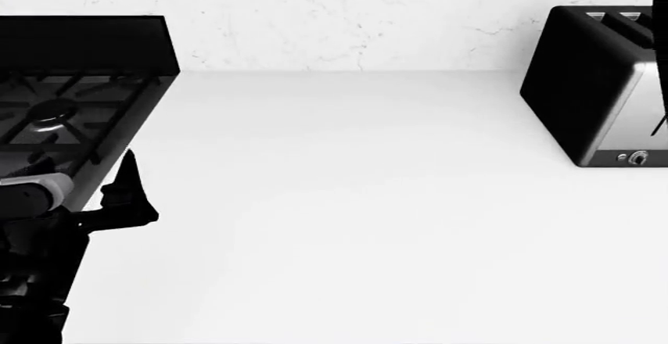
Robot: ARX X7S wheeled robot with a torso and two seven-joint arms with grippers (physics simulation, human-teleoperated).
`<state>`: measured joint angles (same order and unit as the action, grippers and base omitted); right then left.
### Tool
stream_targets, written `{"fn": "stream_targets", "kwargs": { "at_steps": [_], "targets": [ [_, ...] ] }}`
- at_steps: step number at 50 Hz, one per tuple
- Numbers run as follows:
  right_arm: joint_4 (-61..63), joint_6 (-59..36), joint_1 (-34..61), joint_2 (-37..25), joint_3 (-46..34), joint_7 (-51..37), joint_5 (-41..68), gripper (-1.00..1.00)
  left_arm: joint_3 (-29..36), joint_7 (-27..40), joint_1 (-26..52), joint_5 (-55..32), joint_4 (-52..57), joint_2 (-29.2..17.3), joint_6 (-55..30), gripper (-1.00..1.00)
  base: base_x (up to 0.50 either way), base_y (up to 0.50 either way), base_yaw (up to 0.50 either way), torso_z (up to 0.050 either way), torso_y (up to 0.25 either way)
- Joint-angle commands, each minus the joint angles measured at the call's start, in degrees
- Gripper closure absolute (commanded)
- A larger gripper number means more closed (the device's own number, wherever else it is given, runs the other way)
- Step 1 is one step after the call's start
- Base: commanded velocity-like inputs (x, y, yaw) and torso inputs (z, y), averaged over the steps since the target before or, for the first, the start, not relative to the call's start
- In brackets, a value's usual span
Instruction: Pick and place the shaker into the drawer. Then close the cabinet.
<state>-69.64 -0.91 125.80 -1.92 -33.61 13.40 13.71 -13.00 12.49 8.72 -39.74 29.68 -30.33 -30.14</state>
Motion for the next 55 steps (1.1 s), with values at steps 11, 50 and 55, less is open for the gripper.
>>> {"fn": "stream_targets", "kwargs": {
  "at_steps": [11,50,55],
  "targets": [
    [41.82,-39.45,-22.93,-18.88,4.13,-3.82,-4.47,-1.0,1.35,-0.47,-3.46,-9.45,15.81,-2.11,-4.29,-1.0,0.0,0.0,0.0,0.0,0.0],
    [75.26,-61.56,-30.72,-30.91,12.05,-9.45,-2.58,-1.0,49.4,42.7,90.31,-54.75,6.5,-20.84,15.34,-1.0,0.0,0.0,0.0,0.0,0.0],
    [75.42,-61.51,-31.18,-30.99,12.54,-9.5,-2.32,-1.0,50.57,43.82,95.72,-51.73,1.03,-17.24,12.88,-1.0,0.0,0.0,0.0,0.0,0.0]
  ]
}}
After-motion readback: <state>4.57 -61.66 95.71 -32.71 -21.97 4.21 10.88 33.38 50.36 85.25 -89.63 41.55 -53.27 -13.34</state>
